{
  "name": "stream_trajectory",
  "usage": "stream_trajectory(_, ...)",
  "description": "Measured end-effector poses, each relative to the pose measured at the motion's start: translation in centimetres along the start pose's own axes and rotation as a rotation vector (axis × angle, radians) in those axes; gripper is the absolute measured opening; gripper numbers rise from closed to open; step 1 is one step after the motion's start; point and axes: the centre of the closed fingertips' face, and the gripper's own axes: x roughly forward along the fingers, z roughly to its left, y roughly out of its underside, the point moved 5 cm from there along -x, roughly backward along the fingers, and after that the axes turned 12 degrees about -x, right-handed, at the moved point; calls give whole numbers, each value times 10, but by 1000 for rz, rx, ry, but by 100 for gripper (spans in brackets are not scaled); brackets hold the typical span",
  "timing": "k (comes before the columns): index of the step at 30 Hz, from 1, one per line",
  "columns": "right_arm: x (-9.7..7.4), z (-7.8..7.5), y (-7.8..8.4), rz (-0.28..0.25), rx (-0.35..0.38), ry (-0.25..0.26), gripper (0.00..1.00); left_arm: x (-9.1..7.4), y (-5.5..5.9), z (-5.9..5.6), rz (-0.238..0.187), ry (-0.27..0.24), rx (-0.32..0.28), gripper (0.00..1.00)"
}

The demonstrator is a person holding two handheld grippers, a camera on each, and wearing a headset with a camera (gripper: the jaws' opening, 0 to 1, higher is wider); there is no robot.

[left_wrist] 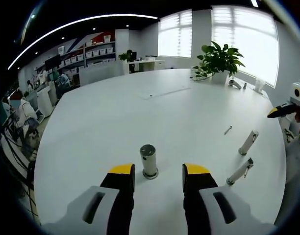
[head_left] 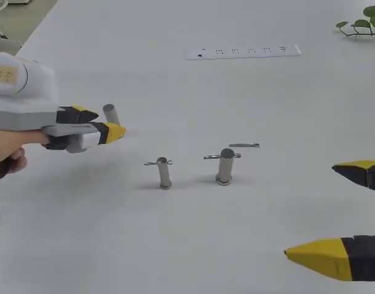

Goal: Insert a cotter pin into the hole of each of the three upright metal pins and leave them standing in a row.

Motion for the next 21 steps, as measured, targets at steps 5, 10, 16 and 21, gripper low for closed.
stream_trajectory(5,-3,2,3,2,6,7,99,5,-6,4,-22,-18,-20,29)
stream_trajectory(10,-9,1,5,-3,15,28,99,12,-8,4,-14,-23,-9,24)
stream_trajectory(16,-13,2,9,5,26,38,98,20,-5,3,9,-24,1,20)
stream_trajectory(21,-17,1,8,3,22,58,98,22,-6,5,20,-34,21,17)
